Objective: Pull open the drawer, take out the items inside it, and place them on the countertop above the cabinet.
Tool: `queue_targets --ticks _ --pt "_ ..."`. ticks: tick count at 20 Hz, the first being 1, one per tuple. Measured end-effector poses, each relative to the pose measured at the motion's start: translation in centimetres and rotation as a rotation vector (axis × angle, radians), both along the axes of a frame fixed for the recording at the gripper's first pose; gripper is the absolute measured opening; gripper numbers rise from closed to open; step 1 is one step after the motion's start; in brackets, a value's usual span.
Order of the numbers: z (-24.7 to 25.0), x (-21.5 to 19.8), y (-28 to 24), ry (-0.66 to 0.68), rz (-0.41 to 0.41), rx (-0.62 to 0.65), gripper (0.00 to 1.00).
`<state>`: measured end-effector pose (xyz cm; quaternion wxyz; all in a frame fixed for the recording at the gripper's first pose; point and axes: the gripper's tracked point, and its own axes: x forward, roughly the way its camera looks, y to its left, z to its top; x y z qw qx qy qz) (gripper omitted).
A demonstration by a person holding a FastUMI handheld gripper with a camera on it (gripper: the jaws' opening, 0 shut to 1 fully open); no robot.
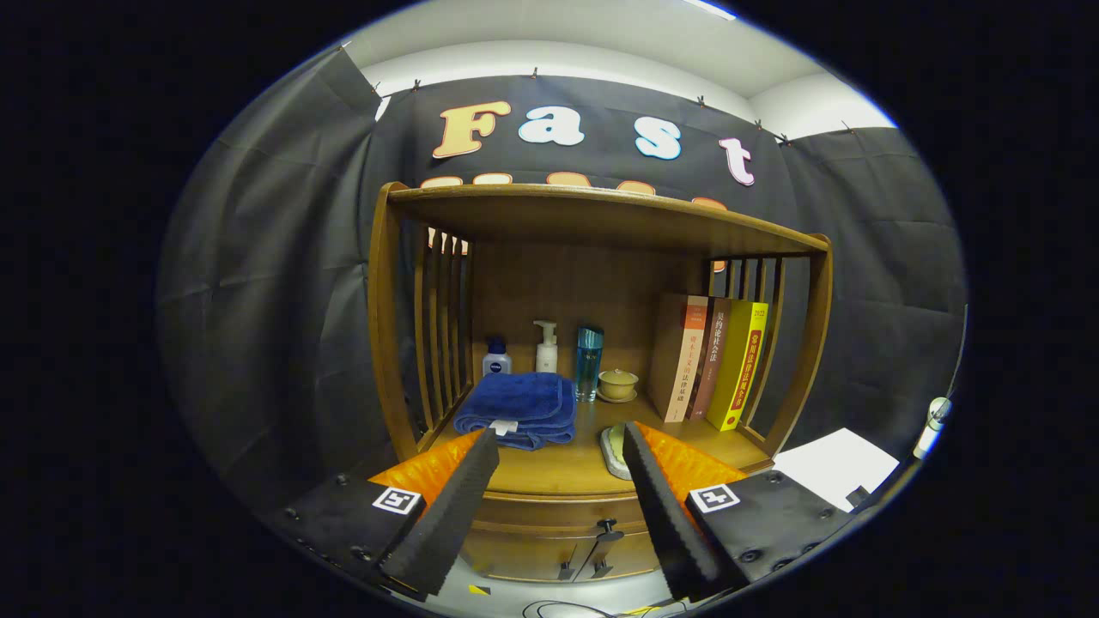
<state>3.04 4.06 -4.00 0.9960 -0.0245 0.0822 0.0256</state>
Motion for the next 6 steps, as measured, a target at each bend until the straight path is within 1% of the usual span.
queue_targets --ticks 6 --pt "-0.48 -0.18 0.14 0.007 0.004 0.005 0.98"
